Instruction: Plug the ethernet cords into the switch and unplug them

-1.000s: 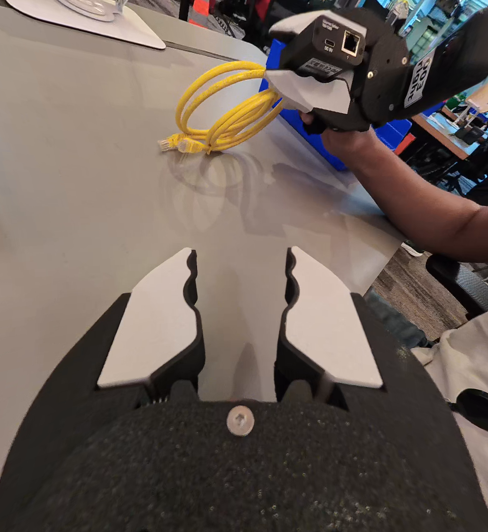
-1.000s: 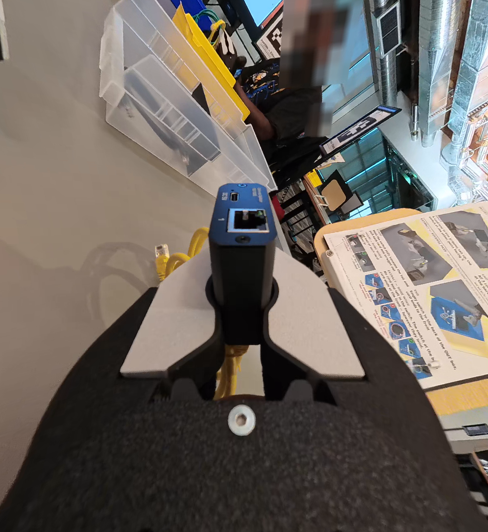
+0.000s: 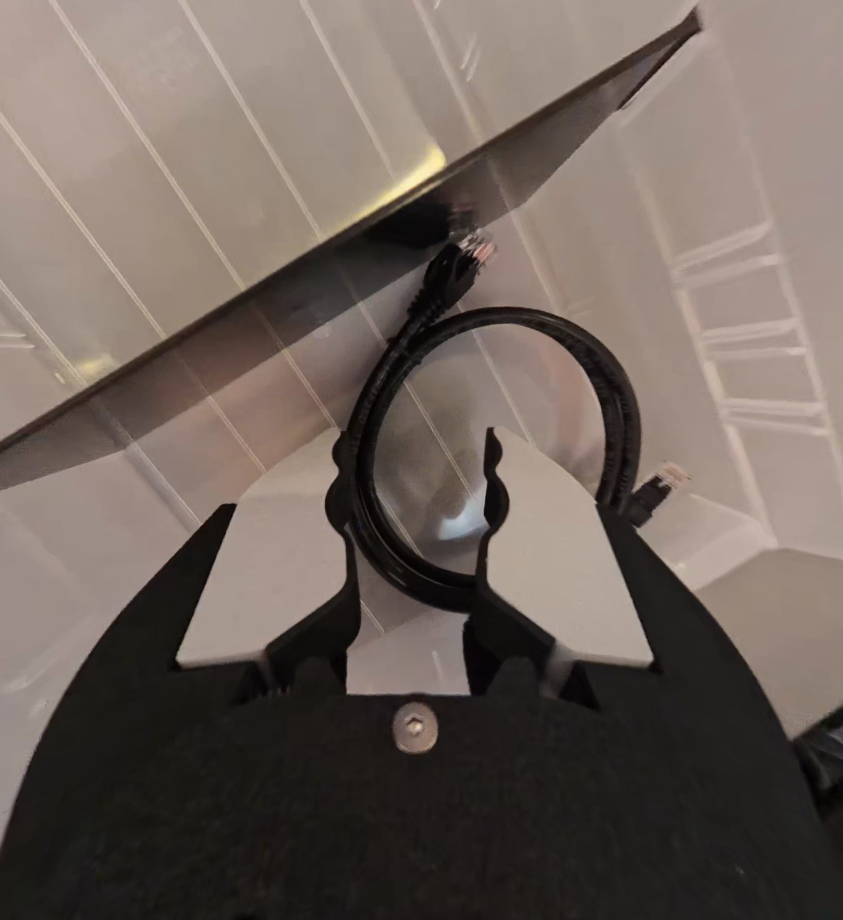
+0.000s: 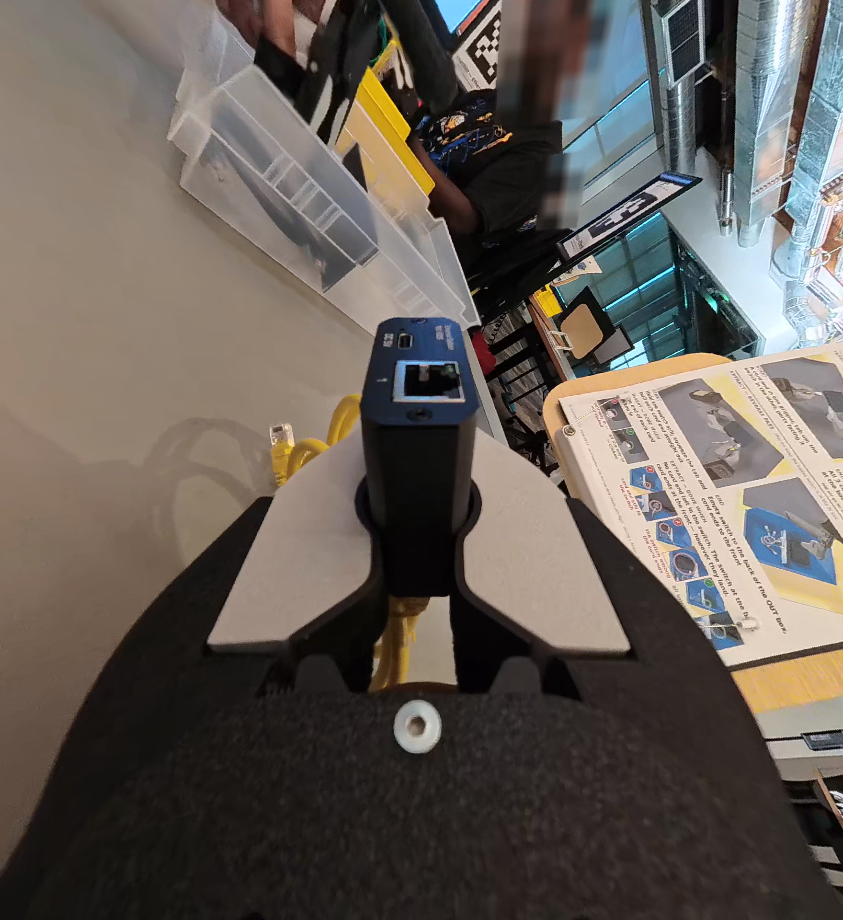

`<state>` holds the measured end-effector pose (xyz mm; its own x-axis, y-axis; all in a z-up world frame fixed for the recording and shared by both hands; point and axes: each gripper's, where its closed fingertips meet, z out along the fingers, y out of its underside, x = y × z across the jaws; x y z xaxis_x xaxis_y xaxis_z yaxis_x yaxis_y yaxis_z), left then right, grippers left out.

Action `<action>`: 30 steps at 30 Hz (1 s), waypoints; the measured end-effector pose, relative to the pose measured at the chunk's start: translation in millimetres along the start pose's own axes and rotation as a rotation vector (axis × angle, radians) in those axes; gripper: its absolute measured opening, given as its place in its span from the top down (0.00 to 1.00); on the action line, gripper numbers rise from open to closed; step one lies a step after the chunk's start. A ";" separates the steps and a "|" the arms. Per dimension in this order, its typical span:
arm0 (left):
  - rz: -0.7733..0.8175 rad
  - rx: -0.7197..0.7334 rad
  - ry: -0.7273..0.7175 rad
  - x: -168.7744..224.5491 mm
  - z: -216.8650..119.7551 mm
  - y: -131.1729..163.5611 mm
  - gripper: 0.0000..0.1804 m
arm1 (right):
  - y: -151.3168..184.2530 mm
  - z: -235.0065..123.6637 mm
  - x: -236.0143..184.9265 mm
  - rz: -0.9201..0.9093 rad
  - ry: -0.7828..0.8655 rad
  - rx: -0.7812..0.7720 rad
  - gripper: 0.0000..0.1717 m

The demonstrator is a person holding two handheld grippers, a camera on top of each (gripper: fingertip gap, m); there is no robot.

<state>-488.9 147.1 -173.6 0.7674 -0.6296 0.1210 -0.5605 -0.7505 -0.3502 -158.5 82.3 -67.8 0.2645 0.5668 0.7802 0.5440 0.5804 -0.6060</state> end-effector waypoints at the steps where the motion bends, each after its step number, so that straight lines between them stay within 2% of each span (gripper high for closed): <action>1: -0.001 -0.015 -0.032 -3.0 3.2 0.8 0.71 | -0.7 -0.6 0.6 0.001 -0.001 0.002 0.86; 5: 0.004 -0.084 -0.166 -20.3 11.8 5.5 0.69 | -3.5 -1.8 1.3 0.008 -0.006 0.010 0.86; 6: 0.000 -0.078 -0.152 -19.3 13.9 4.0 0.70 | -3.7 -1.8 1.1 0.009 -0.007 0.012 0.86; 7: -0.007 -0.071 -0.137 -17.6 14.9 2.4 0.74 | -3.3 -1.6 0.4 0.008 -0.010 0.011 0.86; 8: 0.001 -0.073 -0.149 -18.7 14.3 2.9 0.87 | -2.9 -1.4 -0.2 0.008 -0.012 0.008 0.86; 12: 0.045 -0.096 -0.213 -18.2 6.9 9.1 0.91 | -1.8 -1.0 0.2 0.018 -0.010 0.011 0.86; 15: 0.052 -0.001 -0.349 -16.6 -24.3 5.3 0.93 | 0.2 -1.2 2.4 0.039 -0.006 0.013 0.86; 18: 0.034 0.164 -0.465 -0.8 -82.0 -1.5 0.94 | -0.3 -2.3 5.6 0.065 0.001 0.024 0.86; 22: 0.054 0.327 -0.596 40.8 -160.8 -0.7 0.95 | -6.5 -5.0 9.2 0.065 0.014 0.038 0.86; 25: 0.103 0.377 -0.663 83.1 -198.1 1.9 0.95 | -12.5 -7.3 10.6 0.048 0.023 0.045 0.86; 27: 0.139 0.376 -0.610 118.9 -201.0 5.9 0.95 | -15.7 -8.5 11.2 0.041 0.025 0.050 0.86; 30: 0.154 0.365 -0.416 173.9 -171.4 10.2 0.95 | -16.6 -9.5 12.0 0.039 0.026 0.048 0.86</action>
<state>-414.6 -4.5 3.1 0.7848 -0.5386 -0.3064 -0.5882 -0.4919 -0.6419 -156.7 73.9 -46.9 0.3056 0.5747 0.7591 0.4940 0.5859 -0.6424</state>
